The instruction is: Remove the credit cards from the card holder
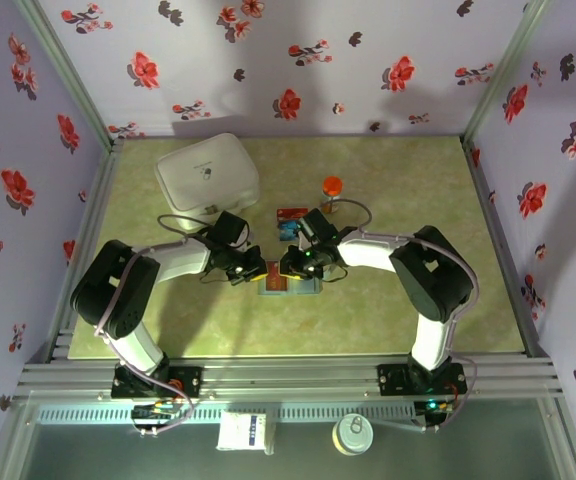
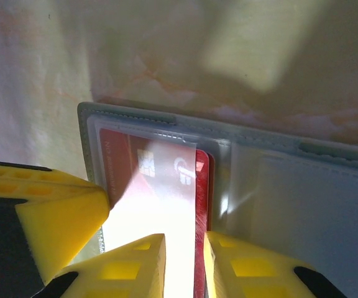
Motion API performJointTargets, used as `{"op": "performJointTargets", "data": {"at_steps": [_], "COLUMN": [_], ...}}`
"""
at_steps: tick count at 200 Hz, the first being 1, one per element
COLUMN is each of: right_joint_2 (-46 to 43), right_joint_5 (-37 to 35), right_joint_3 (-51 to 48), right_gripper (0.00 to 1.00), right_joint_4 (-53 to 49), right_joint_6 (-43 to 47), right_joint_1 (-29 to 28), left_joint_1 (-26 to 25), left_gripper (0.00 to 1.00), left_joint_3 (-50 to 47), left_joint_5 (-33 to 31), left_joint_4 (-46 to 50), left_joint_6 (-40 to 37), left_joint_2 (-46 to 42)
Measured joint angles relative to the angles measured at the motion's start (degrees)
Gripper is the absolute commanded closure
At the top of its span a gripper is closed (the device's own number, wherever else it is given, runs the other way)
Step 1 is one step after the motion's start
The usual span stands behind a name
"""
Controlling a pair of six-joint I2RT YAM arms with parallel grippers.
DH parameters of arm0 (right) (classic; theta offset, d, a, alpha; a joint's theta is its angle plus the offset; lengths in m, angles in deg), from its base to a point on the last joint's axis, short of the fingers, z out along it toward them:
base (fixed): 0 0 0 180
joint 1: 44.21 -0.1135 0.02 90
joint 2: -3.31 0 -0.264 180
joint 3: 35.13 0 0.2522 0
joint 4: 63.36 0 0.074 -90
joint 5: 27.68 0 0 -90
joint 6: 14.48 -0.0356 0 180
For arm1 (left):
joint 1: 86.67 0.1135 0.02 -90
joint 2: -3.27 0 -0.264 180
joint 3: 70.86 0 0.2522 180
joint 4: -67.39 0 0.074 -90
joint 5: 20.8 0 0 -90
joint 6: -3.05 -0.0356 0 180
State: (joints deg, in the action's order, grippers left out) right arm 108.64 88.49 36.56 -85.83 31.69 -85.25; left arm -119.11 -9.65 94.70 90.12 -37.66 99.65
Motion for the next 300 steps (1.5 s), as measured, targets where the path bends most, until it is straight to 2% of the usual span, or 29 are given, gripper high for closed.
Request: {"op": "performJointTargets", "data": {"at_steps": [66,112,161,243,300], "right_joint_2": [0.42,0.44,-0.9,-0.37,0.74], "right_joint_5": [0.0,0.2,-2.23,-0.26,0.26], "right_joint_3": [0.0,0.15,0.79,0.87,0.87], "right_gripper": [0.85,0.77,0.78,0.79,0.75], "right_joint_4": [0.35,0.44,-2.36,-0.15,0.79], "right_joint_6": [-0.33,-0.28,0.37,0.09,-0.22], "right_joint_1": [0.0,0.0,-0.24,-0.24,-0.22], "left_joint_1": [0.33,0.37,0.37,0.37,0.37], "left_gripper": [0.98,0.98,0.99,0.99,0.99], "left_joint_3": [-0.22,-0.22,-0.26,-0.26,-0.26], "left_joint_5": [0.02,0.04,0.04,0.09,0.22], "left_joint_4": [-0.37,-0.37,-0.66,-0.85,-0.87], "left_joint_6": [0.0,0.0,0.0,0.02,0.02], "left_joint_2": [0.04,0.04,0.07,0.2,0.2]}}
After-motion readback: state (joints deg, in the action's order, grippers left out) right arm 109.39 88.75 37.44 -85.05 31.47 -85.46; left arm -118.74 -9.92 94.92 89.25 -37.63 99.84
